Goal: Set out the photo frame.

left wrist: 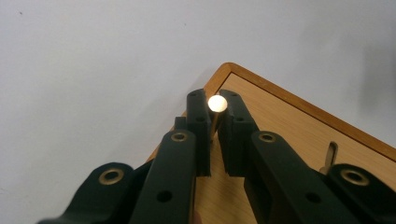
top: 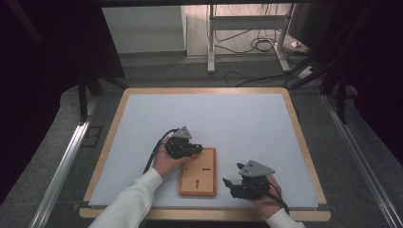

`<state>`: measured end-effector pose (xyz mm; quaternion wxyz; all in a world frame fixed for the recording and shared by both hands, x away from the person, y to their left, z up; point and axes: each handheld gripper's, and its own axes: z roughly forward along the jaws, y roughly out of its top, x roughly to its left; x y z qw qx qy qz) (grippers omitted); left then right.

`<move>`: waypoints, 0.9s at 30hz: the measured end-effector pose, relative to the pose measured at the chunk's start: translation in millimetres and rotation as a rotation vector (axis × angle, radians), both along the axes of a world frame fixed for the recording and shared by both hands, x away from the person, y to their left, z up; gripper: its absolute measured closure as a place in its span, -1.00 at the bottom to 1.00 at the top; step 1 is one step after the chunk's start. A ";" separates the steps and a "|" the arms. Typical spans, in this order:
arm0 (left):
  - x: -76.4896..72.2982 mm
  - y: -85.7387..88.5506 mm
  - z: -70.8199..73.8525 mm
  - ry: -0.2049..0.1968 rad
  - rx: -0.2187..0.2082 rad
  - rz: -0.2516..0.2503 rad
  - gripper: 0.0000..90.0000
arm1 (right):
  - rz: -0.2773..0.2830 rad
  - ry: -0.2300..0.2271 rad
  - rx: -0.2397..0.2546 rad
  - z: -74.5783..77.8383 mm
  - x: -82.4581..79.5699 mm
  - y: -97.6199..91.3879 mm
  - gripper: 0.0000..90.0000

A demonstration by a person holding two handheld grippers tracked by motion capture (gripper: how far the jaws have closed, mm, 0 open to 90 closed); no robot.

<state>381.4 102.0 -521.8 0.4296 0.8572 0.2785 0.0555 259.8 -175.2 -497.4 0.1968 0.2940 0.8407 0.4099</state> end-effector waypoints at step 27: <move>19.3 6.2 1.2 0.134 -0.045 -0.052 0.85 | 0.185 -0.164 -0.291 -19.1 -27.4 77.2 -0.74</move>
